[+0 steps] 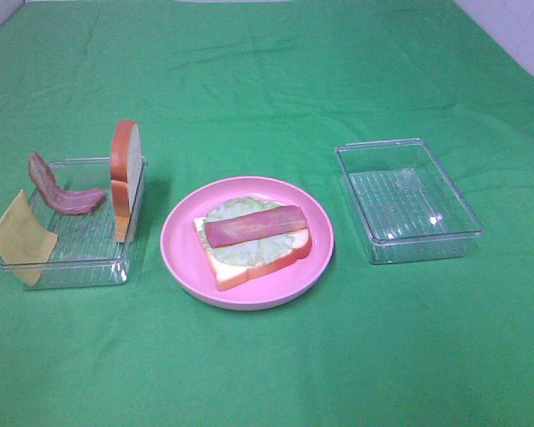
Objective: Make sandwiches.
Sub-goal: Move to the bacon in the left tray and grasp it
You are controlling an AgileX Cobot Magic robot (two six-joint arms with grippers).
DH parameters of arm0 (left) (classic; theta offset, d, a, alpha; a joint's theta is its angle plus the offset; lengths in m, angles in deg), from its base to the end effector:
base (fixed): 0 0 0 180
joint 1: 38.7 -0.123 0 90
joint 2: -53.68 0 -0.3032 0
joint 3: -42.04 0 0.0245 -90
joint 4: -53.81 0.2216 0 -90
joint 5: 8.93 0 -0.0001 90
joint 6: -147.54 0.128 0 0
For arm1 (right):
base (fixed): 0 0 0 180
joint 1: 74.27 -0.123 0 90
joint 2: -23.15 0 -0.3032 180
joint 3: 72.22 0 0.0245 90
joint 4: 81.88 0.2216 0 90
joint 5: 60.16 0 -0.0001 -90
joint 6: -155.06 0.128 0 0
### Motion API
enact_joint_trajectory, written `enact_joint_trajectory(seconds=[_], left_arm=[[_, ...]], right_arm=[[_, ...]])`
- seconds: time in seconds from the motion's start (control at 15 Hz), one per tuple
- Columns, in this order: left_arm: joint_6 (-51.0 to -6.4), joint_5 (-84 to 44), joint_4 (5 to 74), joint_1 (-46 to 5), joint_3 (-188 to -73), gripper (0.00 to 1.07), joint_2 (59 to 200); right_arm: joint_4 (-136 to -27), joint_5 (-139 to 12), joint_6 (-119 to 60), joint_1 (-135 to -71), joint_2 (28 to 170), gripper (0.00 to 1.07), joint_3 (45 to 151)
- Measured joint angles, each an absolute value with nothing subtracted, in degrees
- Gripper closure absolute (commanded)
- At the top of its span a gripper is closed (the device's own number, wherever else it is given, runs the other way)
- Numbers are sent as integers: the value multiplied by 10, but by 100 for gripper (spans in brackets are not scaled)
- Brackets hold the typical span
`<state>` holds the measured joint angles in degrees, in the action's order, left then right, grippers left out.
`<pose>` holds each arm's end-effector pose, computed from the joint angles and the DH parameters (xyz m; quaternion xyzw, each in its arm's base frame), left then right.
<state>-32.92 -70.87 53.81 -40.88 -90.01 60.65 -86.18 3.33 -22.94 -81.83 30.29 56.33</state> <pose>-0.0195 -0.0007 0.2493 -0.0196 0.8518 0.0079 0.5235 -0.0150 -0.0107 0.2293 -0.0408 0.8734 0.0030 0.4853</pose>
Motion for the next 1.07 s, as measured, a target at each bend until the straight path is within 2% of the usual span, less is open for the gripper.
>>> enact_joint_trajectory(seconds=[1.07], left_arm=[[-329, -709, 538, -409, -900, 6, 607]], right_arm=[[-861, 33, -229, -818, 303, 12, 563]])
